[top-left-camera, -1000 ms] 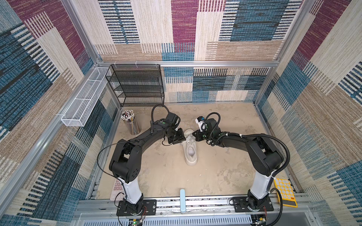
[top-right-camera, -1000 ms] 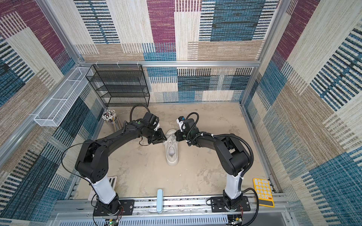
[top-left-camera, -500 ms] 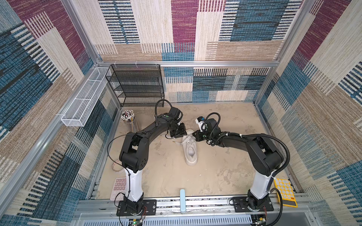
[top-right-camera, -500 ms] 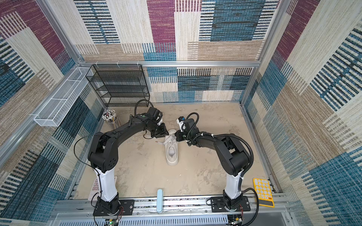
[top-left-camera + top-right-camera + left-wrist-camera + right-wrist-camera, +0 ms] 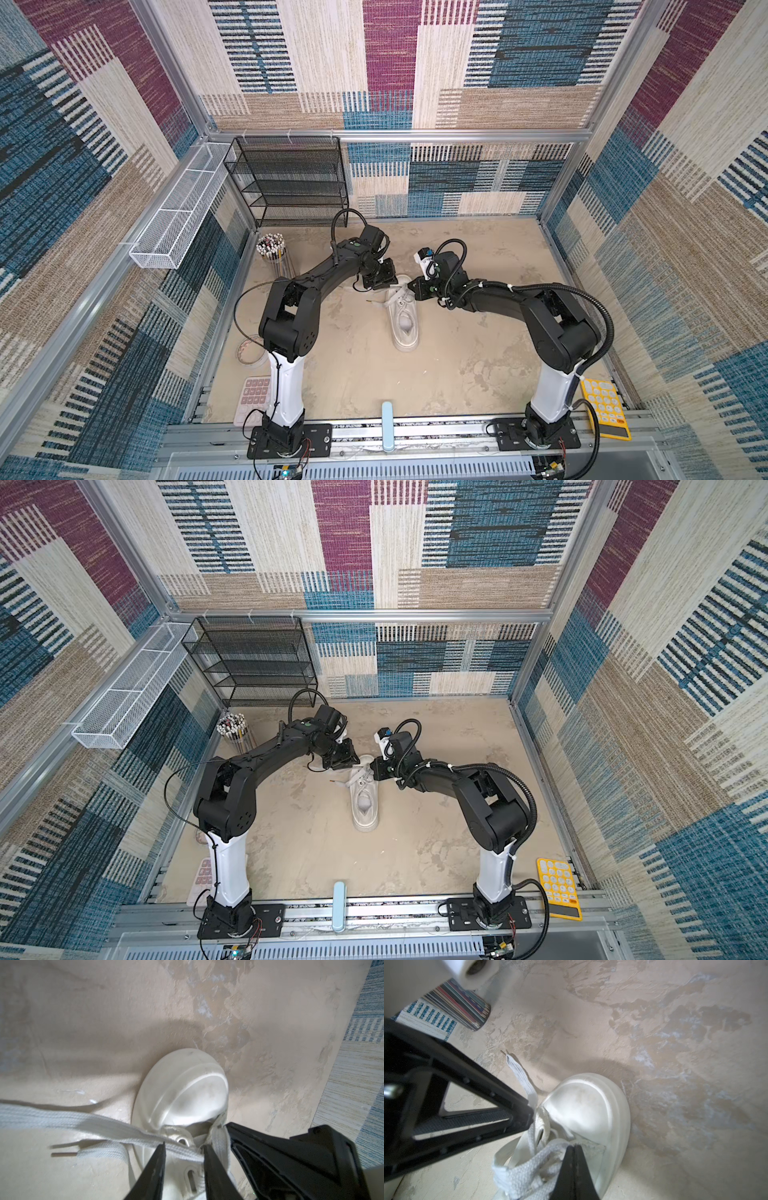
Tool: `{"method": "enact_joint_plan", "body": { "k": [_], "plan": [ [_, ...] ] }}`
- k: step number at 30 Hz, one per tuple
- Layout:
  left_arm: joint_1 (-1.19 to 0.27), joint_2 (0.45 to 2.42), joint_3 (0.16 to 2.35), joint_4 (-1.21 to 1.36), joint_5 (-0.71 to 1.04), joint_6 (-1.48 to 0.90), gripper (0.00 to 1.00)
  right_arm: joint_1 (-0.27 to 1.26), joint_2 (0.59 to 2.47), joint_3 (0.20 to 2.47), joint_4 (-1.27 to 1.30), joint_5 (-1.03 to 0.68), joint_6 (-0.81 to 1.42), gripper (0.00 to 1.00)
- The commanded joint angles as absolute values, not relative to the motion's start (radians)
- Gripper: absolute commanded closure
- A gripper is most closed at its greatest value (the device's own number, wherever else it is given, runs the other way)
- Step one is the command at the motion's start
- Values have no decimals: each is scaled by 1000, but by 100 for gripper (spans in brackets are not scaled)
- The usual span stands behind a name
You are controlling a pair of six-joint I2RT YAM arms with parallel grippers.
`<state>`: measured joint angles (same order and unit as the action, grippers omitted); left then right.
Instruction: Tie the shoes
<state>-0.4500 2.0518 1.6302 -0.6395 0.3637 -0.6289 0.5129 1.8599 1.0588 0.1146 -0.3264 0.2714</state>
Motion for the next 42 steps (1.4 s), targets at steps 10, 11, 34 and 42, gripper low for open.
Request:
{"method": "enact_joint_plan", "body": {
  "k": [10, 11, 34, 42],
  "plan": [
    [-457, 2056, 1588, -669, 335, -589, 72, 510, 1862, 1077, 117, -333, 275, 100],
    [-458, 2054, 1587, -668, 336, -589, 77, 509, 1862, 1077, 116, -332, 275, 100],
    [-462, 1934, 1621, -729, 326, -556, 100, 507, 1854, 1083, 92, -326, 297, 92],
    [-465, 1910, 1615, -733, 365, -549, 100, 491, 1809, 1045, 103, -352, 339, 64]
  ]
}}
